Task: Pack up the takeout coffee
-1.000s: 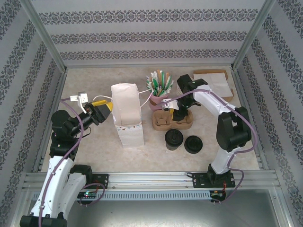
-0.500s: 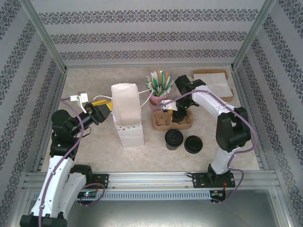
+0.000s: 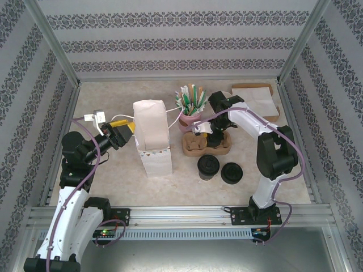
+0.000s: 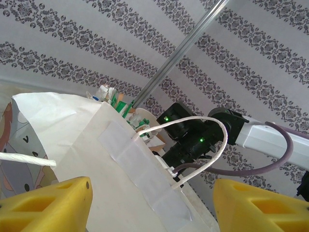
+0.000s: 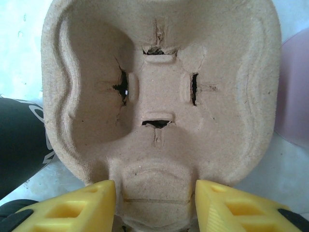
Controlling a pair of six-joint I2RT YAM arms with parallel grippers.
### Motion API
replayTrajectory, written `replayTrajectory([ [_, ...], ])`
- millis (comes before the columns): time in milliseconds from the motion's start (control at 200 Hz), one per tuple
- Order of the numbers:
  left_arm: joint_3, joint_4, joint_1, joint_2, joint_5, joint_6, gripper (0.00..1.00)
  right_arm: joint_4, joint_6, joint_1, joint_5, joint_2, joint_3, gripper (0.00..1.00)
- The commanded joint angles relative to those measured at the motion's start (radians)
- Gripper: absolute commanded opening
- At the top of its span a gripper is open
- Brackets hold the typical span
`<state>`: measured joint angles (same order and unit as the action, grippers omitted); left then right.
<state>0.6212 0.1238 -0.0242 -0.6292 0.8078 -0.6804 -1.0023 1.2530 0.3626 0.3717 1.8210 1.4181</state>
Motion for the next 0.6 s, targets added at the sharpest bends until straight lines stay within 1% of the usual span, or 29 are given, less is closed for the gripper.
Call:
replayTrajectory([
  [0,0.028,0.040,0.005,0.013,0.002,0.031,0.67,-0.019,0.000,0.002,-0.005,0.021,-0.002,0.46],
  [185,0.027,0.040,0.004,0.014,0.003,0.028,0.67,-0.024,-0.001,0.003,-0.002,0.013,-0.001,0.44],
  [280,0.026,0.042,0.005,0.013,0.000,0.028,0.67,-0.027,-0.001,0.005,0.004,0.002,0.001,0.41],
  [320,0.026,0.043,0.004,0.012,0.002,0.026,0.67,-0.027,-0.002,0.004,0.007,-0.005,0.001,0.39],
  [515,0.029,0.042,0.004,0.006,0.002,0.030,0.67,-0.015,-0.010,0.005,0.018,-0.056,-0.007,0.37],
  [595,0.031,0.037,0.004,0.009,-0.001,0.034,0.67,-0.011,-0.010,0.004,0.021,-0.073,-0.010,0.35],
])
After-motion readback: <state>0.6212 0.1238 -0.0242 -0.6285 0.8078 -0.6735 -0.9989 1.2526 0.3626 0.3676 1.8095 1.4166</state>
